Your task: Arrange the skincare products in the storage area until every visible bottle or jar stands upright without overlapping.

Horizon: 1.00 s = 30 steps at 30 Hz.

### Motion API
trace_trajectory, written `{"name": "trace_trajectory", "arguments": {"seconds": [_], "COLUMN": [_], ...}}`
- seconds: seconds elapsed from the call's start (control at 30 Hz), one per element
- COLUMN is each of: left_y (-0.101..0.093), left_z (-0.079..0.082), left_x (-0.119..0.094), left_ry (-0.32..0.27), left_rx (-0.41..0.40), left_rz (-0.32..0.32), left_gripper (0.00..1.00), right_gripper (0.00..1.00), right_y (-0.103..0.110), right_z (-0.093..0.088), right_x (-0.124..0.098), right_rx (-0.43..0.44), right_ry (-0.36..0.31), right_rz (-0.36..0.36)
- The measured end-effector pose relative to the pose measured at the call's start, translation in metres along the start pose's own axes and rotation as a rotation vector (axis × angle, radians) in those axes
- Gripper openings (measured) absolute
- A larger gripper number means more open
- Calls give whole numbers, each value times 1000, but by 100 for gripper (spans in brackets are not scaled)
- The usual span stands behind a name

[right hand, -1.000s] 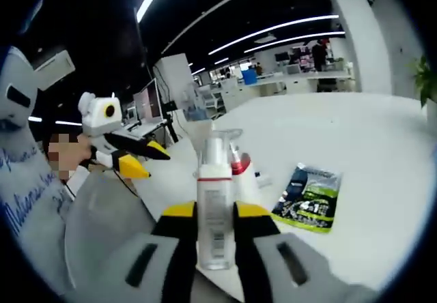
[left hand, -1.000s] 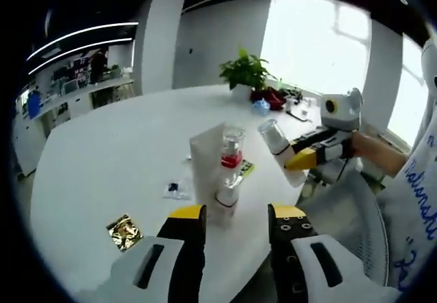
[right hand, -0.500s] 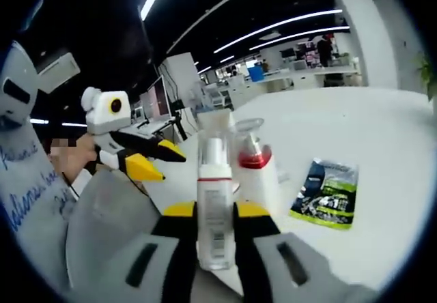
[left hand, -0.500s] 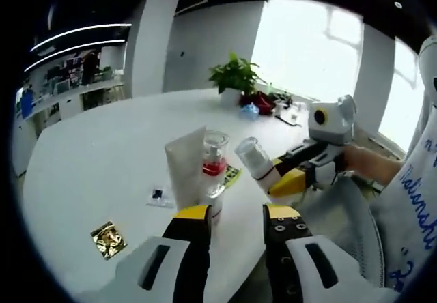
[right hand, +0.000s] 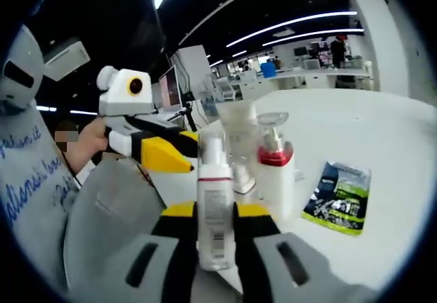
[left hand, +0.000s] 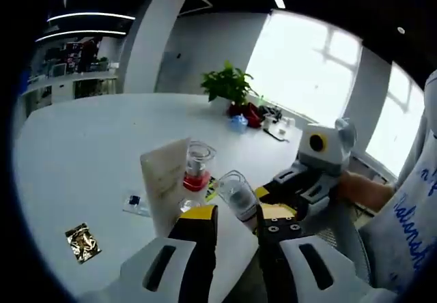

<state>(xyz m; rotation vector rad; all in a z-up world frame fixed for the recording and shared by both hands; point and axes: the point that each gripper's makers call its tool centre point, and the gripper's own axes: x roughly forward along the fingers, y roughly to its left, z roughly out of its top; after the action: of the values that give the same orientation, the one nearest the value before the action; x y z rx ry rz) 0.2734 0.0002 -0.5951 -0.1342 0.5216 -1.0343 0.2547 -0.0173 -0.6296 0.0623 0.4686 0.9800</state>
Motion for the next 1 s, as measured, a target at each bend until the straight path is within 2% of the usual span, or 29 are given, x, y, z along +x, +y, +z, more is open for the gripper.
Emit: {"name": "trace_trajectory", "arguments": {"seconds": [0.33,0.53,1.0], "left_y": [-4,-7,-14], "left_z": [-3,-4,-17], "left_x": [4,10,30], "left_ry": [5,14,77], "left_rx": [-28,-23,-18], "left_rz": [-30,-43,-94], "left_gripper": [16,12,10], "right_gripper": [19,19,19], "right_y": [-2,-7,-20], "right_z": [-11,-22,-50], "right_x": [2,7,22], "right_rx": [-16,-31,-154], "right_ry": [29,74,212], "right_rz": [15,20,32]}}
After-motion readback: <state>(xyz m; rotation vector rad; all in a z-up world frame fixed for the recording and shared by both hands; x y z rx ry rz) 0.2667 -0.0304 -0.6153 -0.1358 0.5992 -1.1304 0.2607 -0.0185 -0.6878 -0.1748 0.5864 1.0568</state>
